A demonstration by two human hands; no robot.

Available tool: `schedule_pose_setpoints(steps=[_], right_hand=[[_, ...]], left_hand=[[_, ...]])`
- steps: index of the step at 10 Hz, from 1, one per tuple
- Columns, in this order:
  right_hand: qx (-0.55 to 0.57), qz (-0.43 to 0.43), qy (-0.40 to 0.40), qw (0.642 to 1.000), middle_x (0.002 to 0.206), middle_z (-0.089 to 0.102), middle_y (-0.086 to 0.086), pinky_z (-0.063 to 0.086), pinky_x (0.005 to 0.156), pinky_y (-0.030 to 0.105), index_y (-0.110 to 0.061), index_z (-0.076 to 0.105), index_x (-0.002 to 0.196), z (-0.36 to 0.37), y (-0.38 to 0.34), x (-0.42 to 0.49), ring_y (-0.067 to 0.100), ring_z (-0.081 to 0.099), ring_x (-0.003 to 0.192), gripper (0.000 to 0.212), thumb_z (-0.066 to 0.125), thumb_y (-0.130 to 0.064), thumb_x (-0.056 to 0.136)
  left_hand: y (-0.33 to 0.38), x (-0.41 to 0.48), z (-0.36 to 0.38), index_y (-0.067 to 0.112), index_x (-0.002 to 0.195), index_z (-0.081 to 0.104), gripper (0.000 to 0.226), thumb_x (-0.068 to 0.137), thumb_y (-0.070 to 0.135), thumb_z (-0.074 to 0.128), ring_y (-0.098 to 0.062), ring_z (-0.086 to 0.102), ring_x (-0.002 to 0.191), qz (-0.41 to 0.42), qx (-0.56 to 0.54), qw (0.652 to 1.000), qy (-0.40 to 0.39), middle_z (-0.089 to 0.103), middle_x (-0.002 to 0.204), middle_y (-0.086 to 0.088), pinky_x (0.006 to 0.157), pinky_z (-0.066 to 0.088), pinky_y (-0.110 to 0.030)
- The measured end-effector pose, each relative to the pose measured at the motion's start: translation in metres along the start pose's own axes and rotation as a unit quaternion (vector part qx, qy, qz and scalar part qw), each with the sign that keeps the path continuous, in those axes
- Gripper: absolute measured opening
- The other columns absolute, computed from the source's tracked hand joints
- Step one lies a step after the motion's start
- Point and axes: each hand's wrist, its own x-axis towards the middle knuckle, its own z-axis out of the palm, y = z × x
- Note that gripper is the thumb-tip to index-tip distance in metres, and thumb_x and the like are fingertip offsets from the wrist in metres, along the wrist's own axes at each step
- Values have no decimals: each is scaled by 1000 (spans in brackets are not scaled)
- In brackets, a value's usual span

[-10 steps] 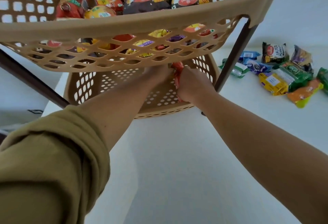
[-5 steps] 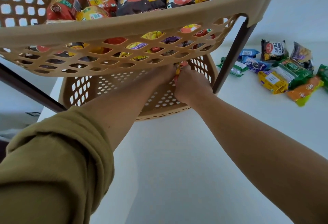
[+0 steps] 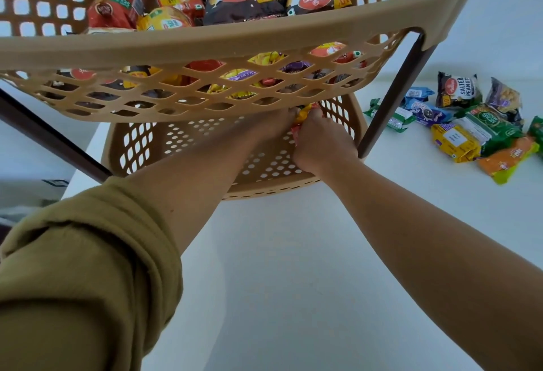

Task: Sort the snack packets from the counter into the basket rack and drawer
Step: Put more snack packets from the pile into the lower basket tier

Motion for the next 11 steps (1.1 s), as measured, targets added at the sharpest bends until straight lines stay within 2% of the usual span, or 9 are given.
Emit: schedule_pose_setpoints(steps=[1, 2, 3, 4, 6, 7, 9, 10, 11], right_hand=[[10, 2, 10, 1000, 114, 63, 4, 56, 79, 44, -14, 40, 133, 1, 1, 0, 30, 65, 104, 48, 61, -25, 91], [35, 1, 17, 999, 113, 63, 3, 53, 73, 40, -15, 44, 128, 5, 3, 1, 29, 63, 104, 43, 61, -25, 90], [51, 3, 17, 999, 114, 62, 4, 52, 74, 41, -14, 46, 127, 6, 3, 0, 30, 62, 105, 42, 61, -25, 89], [46, 8, 10, 999, 121, 59, 7, 52, 83, 47, -10, 42, 131, 4, 1, -4, 32, 59, 112, 47, 57, -29, 90], [54, -16, -1, 998, 121, 59, 7, 54, 87, 47, -11, 45, 130, 1, -3, -13, 31, 58, 113, 49, 57, -37, 91], [87, -78, 19, 993, 119, 59, 9, 49, 87, 38, -10, 48, 125, -10, -4, -22, 27, 55, 115, 40, 56, -32, 93], [-16, -169, 74, 983, 148, 46, 10, 28, 115, 43, -7, 45, 139, -17, -5, -71, 30, 20, 148, 54, 52, -36, 94], [-34, -213, 138, 967, 145, 51, 9, 18, 115, 36, -7, 49, 138, -11, 7, -109, 28, 27, 146, 58, 55, -41, 91], [-40, -224, 159, 961, 143, 54, 8, 27, 110, 36, -8, 53, 137, -9, 29, -146, 25, 37, 142, 62, 60, -44, 87]], left_hand=[[-2, -5, 0, 8, 138, 48, 56, 103, 45, 25, -38, 44, 130, 10, -1, 1000, -4, 49, 141, -20, 108, 33, -49], [1, -25, -5, 9, 126, 55, 35, 104, 30, 37, -28, 56, 116, 58, -114, 990, 52, 60, 125, -14, 104, 43, -42], [-4, -51, -3, 13, 132, 50, 35, 99, 25, 51, -24, 54, 122, 109, -148, 976, 118, 57, 133, -9, 99, 42, -32], [-18, -83, 2, 19, 144, 35, 59, 92, 33, 59, -29, 47, 131, 133, -86, 974, 163, 48, 145, -8, 102, 45, -46], [-29, -126, 3, 17, 146, 34, 61, 95, 48, 49, -28, 44, 134, 87, -43, 977, 188, 43, 149, -6, 105, 42, -48], [-30, -141, 1, 15, 146, 35, 62, 96, 50, 46, -27, 40, 137, 84, -27, 977, 196, 42, 149, -8, 108, 39, -46], [-30, -180, 16, 20, 147, 38, 67, 97, 55, 9, -18, 16, 149, 83, -29, 958, 271, 33, 157, -1, 121, 12, -42], [-20, -202, 21, 19, 150, 34, 70, 96, 53, 6, -13, 3, 151, 92, -47, 945, 311, 25, 161, 1, 122, 5, -41], [-8, -215, 31, 19, 151, 32, 67, 97, 53, 9, -11, 0, 150, 100, -70, 935, 334, 23, 161, 3, 122, 5, -41]])
